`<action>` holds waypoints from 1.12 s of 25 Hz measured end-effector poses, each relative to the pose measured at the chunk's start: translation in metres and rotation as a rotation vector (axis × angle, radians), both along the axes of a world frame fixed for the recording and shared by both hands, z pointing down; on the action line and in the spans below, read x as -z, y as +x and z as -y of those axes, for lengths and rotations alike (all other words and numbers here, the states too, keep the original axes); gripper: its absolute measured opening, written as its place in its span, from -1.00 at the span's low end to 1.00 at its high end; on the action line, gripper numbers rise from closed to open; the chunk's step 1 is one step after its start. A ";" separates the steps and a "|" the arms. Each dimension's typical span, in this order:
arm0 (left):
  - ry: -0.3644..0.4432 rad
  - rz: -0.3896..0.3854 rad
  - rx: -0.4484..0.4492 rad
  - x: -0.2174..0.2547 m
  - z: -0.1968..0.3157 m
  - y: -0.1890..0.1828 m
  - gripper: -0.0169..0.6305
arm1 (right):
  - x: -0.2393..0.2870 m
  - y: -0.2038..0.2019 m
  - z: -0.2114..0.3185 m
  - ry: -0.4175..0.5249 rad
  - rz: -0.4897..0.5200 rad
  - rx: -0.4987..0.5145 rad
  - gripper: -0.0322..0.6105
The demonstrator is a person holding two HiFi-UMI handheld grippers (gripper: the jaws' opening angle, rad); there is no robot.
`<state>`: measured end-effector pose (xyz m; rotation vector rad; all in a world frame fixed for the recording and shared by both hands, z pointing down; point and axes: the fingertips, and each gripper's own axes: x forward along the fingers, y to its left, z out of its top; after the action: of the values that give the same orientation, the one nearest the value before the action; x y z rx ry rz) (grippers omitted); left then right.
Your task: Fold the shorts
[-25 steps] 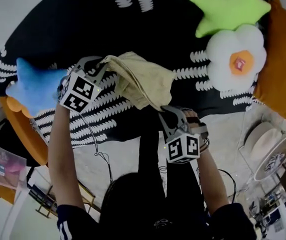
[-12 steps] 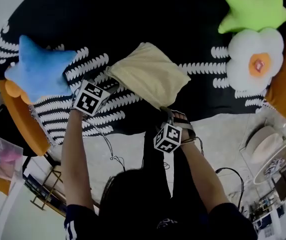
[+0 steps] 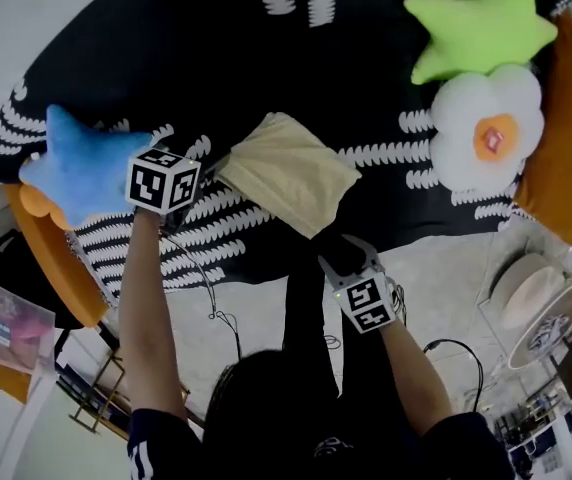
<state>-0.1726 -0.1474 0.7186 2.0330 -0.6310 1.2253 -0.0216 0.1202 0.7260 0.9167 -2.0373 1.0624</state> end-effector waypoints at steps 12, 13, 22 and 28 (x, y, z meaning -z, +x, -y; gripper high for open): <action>-0.246 -0.072 0.022 -0.047 0.032 0.110 -0.29 | -0.024 0.074 0.117 -0.285 0.540 -0.936 -0.29; -0.260 -0.027 -0.009 -0.055 0.028 0.109 -0.35 | -0.028 0.075 0.119 -0.297 0.552 -0.962 -0.30; -0.139 0.094 -0.158 -0.069 0.035 0.118 -0.95 | -0.018 0.100 0.136 -0.233 0.555 -0.887 -0.80; -0.253 -0.090 0.003 -0.054 0.046 0.124 -0.94 | -0.040 0.132 0.117 -0.302 0.512 -0.870 -0.78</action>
<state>-0.0488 -0.1930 0.7727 1.8623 -0.4140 1.1428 0.1101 0.0033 0.7657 1.5301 -1.7516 2.1853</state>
